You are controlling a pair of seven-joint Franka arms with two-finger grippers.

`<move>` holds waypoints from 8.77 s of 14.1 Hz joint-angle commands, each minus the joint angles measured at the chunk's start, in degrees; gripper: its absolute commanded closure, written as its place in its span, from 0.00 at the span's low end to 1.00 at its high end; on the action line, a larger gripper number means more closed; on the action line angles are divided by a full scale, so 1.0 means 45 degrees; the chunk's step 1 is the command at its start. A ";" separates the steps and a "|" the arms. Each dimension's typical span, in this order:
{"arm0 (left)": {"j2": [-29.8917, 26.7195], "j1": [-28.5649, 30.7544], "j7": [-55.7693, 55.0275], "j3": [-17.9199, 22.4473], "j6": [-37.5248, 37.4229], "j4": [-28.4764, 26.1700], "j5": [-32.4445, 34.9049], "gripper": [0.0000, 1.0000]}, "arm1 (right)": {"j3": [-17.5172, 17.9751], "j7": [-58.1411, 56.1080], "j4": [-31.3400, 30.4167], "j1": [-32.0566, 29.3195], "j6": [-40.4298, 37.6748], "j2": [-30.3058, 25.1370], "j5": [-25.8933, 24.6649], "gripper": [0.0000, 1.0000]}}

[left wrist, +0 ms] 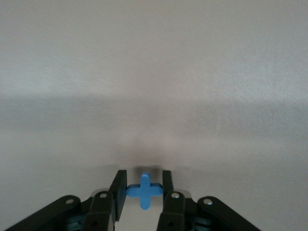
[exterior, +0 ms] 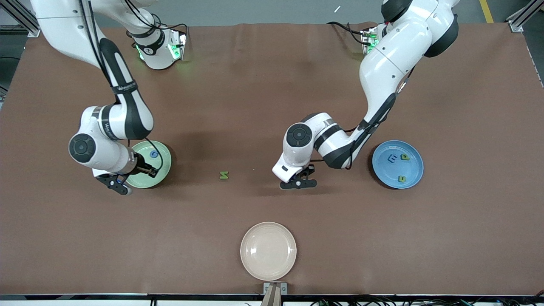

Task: Sort upper and lower case letters into plates

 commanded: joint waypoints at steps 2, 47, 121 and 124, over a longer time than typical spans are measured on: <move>-0.1558 0.2480 0.1255 -0.2026 -0.1174 -0.1706 -0.0357 0.90 | 0.0268 -0.0409 -0.1644 -0.0169 0.1705 -0.0259 -0.0021 0.99; -0.2557 1.4812 1.0008 -0.5549 0.1263 -0.8370 0.5093 0.89 | 0.0542 -0.0097 0.2338 0.5007 0.3094 0.3218 0.0312 0.07; -1.2830 0.4773 1.4344 0.5330 -0.6060 -0.2589 -0.7974 0.00 | -0.0435 -0.7925 0.7727 -0.2297 -0.9347 -0.1450 -0.1388 0.00; -1.2850 0.4773 1.4383 0.5330 -0.6060 -0.2550 -0.7974 0.00 | -0.0454 -0.7968 0.7981 -0.2356 -0.9601 -0.1450 -0.1407 0.00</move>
